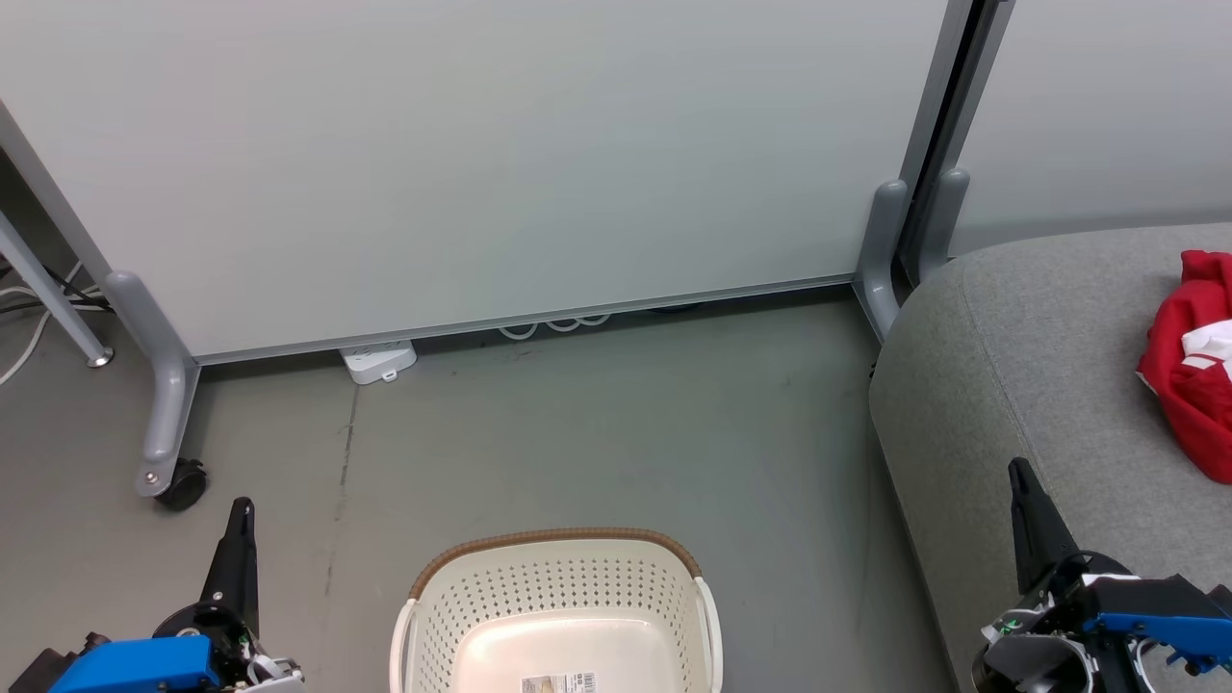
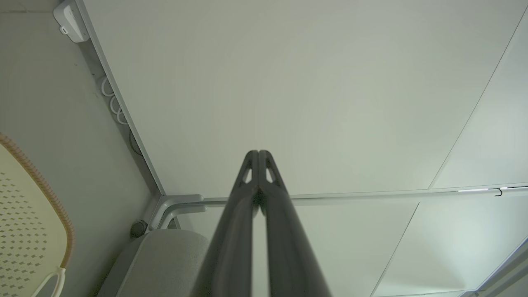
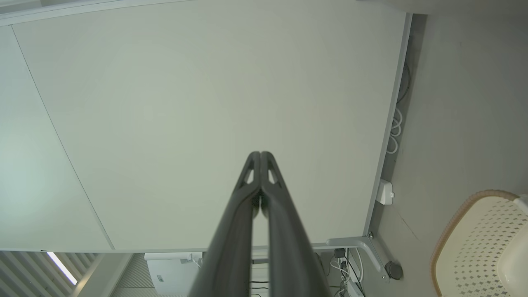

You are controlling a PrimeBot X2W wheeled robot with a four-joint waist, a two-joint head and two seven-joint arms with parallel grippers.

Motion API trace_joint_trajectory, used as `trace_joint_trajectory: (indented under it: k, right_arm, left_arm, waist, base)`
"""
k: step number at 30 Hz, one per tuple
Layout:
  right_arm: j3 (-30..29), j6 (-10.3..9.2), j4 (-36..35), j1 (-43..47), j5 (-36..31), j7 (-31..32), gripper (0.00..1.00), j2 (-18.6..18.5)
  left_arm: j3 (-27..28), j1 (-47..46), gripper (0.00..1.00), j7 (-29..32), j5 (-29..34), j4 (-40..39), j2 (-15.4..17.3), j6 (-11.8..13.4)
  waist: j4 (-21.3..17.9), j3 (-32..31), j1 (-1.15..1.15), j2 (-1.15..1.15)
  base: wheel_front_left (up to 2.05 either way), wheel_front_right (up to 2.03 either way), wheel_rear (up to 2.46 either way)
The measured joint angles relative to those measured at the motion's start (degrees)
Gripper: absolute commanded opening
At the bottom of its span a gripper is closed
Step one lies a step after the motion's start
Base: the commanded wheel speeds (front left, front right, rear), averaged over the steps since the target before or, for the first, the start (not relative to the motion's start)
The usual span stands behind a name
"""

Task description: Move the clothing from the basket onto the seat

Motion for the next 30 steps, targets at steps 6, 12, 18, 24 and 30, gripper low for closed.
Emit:
trace_joint_trajectory:
  k: [6,12,18,24,30]
  right_arm:
    - [0.0,0.0,0.0,0.0,0.0,0.0,0.0,0.0]
    - [0.0,0.0,0.0,0.0,0.0,0.0,0.0,0.0]
    - [-0.01,0.0,0.0,-0.01,0.0,0.0,0.0,0.0]
    - [-0.01,0.0,-0.01,-0.01,0.0,0.0,0.0,0.0]
    - [0.0,0.0,-0.01,-0.01,0.0,0.0,0.0,0.0]
  left_arm:
    - [0.0,-0.01,0.0,0.0,0.0,0.0,0.0,0.0]
    - [0.0,-0.01,0.0,0.0,0.0,0.0,0.0,0.0]
    - [0.01,-0.01,0.0,0.0,0.0,0.0,0.0,0.0]
    - [0.01,-0.01,0.0,0.0,0.0,0.0,0.0,0.0]
    - [0.01,-0.01,0.0,0.0,0.0,-0.01,0.0,0.0]
  waist:
    - [0.0,0.0,0.0,0.0]
    - [0.0,0.0,0.0,0.0]
    - [0.0,0.0,0.0,0.0]
    - [0.0,0.0,0.0,0.0]
    - [0.0,0.0,0.0,0.0]
  base:
    - [0.0,0.0,0.0]
    - [0.0,0.0,0.0]
    - [0.0,0.0,0.0]
    - [0.0,0.0,0.0]
    - [0.0,0.0,0.0]
